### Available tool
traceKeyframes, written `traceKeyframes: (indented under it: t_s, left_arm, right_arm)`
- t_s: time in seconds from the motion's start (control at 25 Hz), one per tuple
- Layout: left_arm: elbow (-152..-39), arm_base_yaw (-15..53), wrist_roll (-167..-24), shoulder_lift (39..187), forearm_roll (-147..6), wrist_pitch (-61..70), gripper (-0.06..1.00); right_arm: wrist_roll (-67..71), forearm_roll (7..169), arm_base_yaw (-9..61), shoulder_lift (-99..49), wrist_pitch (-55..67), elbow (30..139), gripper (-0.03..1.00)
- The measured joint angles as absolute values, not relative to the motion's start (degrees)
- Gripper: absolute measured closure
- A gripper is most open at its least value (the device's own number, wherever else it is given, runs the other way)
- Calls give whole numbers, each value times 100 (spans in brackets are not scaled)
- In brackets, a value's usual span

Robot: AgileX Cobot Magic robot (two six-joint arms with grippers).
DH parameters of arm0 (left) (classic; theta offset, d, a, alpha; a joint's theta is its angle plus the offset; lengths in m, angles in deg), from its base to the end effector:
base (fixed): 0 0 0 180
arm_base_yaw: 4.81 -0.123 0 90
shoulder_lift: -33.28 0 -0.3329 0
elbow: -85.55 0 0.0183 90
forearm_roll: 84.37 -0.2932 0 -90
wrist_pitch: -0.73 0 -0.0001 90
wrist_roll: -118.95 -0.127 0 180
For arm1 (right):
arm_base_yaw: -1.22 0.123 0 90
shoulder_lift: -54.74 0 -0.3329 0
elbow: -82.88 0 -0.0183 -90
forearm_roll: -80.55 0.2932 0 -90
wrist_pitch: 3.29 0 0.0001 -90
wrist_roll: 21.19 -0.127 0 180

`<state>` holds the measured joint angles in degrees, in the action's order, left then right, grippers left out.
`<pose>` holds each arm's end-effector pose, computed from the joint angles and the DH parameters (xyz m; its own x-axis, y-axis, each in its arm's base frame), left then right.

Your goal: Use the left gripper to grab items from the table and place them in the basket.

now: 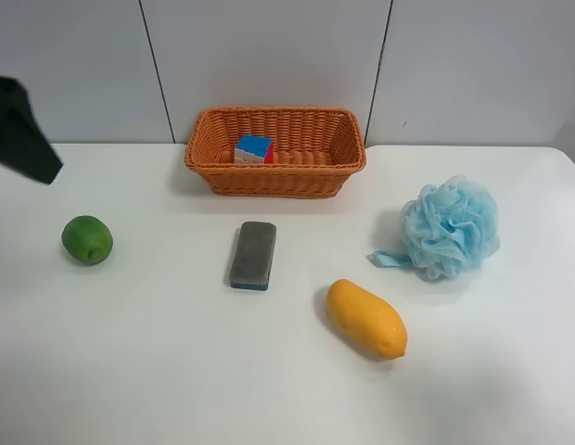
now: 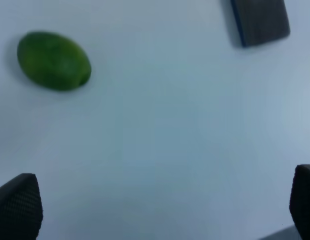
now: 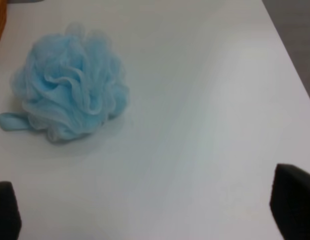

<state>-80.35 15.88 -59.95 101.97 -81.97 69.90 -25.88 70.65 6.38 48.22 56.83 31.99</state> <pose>0.2108 -0.0849 0.3761 -0.8377 0.2800 -0.4689 0.3419 0.9384 -0.0506 0.0198 -0.0172 0.2767 -0.4548 -0.0459 -0.8894 0.0410 0.9965 -0.0724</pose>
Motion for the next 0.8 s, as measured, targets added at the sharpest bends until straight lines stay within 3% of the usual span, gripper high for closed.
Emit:
traceKeyframes:
  t_s: [0.48,0.8]
  left_arm:
    - [-6050,1541,-6299,6680,-8197,6934,-5]
    - [-4794,548,-6804,5195,-7843,5980,-5]
  right_arm:
    - [-2588,7065,638,4822,5683,3199,-2]
    - [-2588,7065,638,4822,5683,3199,-2]
